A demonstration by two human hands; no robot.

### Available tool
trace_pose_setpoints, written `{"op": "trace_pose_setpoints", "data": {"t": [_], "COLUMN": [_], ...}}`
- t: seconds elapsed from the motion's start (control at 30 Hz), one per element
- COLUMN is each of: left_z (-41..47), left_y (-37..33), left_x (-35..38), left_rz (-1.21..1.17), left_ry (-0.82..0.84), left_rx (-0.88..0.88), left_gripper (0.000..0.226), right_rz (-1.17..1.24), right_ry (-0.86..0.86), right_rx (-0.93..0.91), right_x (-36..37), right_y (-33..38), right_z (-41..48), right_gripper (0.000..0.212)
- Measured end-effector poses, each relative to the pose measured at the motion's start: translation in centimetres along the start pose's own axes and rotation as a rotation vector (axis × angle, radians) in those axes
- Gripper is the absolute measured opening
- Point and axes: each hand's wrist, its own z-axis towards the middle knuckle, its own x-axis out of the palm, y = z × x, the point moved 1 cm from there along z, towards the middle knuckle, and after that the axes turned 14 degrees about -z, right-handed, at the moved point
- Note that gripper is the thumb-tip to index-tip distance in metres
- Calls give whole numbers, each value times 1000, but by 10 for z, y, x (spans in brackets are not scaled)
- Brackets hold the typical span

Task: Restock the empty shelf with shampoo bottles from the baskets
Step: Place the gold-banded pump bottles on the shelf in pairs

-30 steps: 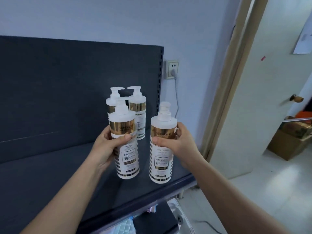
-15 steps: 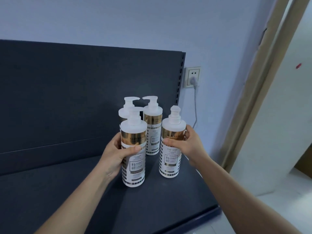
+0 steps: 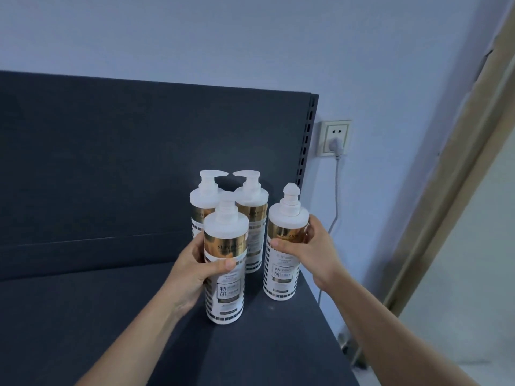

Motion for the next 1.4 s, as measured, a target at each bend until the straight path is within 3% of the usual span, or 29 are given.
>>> {"op": "trace_pose_setpoints", "data": {"t": [0.53,0.73,0.93,1.1,1.27,1.4], "left_z": [-7,12,28,39,41,42], "left_y": [-45,-52,-56,-54,-49,-47], "left_x": [-68,-86,-97,-98,-99,-102], "left_rz": [79,110,210,272,352,447], "left_ry": [-209,-202,-198,-215,-228,-273], "left_rx": [55,37,31,69,113,150], "left_gripper": [111,101,75,57,57,56], "right_rz": [24,7,-65,-99,-164,-185], "right_ry": [161,147,83,52,10,-43], "right_rx": [-43,-51,-67,-67,-67,-76], "right_x": [65,72,78,75,74,70], "right_y": [18,21,18,16,17,14], "right_z": [-6,-2,2,1,-2,-4], "right_gripper": [74,76,90,80,95,82]}}
